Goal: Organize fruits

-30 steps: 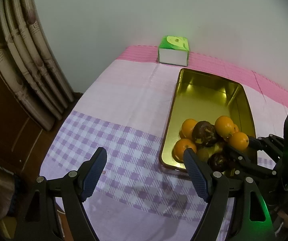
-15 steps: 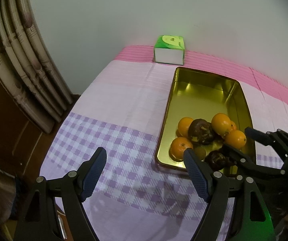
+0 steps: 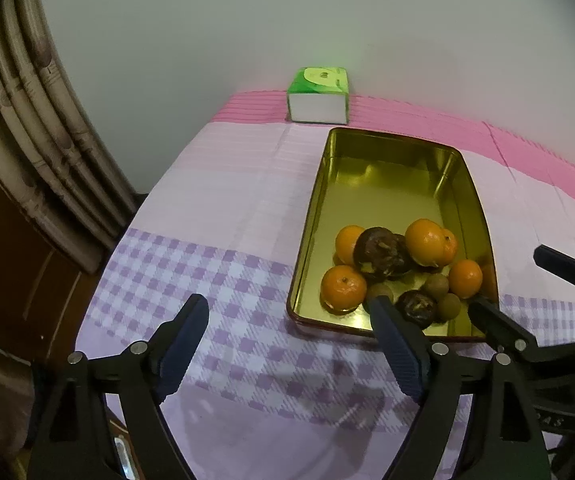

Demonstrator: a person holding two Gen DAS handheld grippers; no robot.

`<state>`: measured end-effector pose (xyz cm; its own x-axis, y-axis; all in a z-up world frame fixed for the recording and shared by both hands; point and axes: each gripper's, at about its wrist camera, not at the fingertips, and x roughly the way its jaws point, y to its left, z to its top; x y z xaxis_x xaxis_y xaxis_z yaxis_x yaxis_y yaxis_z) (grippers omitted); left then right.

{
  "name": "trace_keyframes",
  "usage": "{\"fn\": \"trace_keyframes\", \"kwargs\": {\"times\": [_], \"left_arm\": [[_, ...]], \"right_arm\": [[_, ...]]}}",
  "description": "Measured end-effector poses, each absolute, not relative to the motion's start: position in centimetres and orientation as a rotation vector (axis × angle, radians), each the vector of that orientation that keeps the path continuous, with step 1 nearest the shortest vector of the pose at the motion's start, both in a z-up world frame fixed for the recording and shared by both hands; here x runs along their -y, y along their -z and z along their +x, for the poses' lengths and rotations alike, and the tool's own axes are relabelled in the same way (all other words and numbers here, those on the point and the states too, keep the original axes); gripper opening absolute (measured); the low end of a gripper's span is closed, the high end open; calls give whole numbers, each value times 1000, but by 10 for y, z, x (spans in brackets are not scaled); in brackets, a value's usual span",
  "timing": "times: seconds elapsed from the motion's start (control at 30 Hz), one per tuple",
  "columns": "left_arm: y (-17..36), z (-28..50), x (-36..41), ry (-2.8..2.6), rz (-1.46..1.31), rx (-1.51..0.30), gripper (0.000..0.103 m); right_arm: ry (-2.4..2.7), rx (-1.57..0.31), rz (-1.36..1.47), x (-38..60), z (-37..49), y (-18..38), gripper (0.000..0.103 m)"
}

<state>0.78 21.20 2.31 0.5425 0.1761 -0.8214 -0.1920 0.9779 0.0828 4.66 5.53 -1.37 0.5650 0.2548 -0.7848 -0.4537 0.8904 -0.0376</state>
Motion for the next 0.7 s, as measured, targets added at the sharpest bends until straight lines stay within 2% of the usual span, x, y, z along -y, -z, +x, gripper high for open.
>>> {"fn": "trace_keyframes", "kwargs": {"times": [0.27,0.7], "left_arm": [[-21,7,-204,-194,-3,-982,83],[-19,9,-199,-185,4,-994,83]], "right_arm": [[-415,-896,-249,-54,33,15,101],[-404,-905,-267,-57,29,18,102]]}}
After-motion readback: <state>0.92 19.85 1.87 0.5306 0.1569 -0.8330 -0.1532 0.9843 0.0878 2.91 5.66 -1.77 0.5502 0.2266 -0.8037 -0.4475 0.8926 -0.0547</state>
